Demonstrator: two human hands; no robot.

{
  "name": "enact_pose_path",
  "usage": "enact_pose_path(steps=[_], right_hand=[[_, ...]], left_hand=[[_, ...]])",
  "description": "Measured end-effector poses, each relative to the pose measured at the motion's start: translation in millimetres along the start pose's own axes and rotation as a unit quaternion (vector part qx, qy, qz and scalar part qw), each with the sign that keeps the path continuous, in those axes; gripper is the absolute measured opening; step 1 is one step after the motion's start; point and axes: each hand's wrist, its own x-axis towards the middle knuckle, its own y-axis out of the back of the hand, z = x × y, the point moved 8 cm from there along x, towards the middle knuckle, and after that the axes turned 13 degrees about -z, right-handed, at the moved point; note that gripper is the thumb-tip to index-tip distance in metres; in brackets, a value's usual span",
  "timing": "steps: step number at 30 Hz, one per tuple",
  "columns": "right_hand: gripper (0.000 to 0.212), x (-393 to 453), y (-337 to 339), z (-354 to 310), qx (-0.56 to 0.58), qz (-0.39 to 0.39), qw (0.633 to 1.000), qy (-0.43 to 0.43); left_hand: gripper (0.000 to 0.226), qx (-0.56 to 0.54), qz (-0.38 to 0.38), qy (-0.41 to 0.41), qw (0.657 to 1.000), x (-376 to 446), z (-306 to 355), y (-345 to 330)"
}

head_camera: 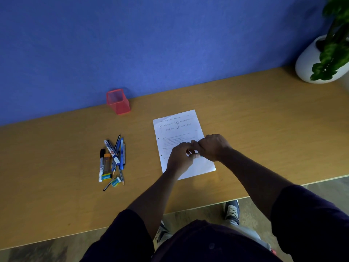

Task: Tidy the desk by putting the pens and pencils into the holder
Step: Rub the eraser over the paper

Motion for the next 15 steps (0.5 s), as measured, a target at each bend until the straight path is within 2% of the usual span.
enact_pose_path(steps=[4, 11, 15], right_hand=[[0.052, 0, -4, -3, 0.008, -0.018, 1.0, 0.007], [0.062, 2, -12, -4, 0.091, 0.014, 0.995, -0.024], [0.063, 3, -20, -7, 0.082, 0.011, 0.996, -0.024]], left_hand=[[0.02, -0.015, 0.004, 0.019, 1.0, -6, -8, -5], [0.022, -0.006, 0.007, 0.012, 1.0, -8, -7, -5], [0.022, -0.004, 0.009, 0.016, 1.0, -8, -6, -6]])
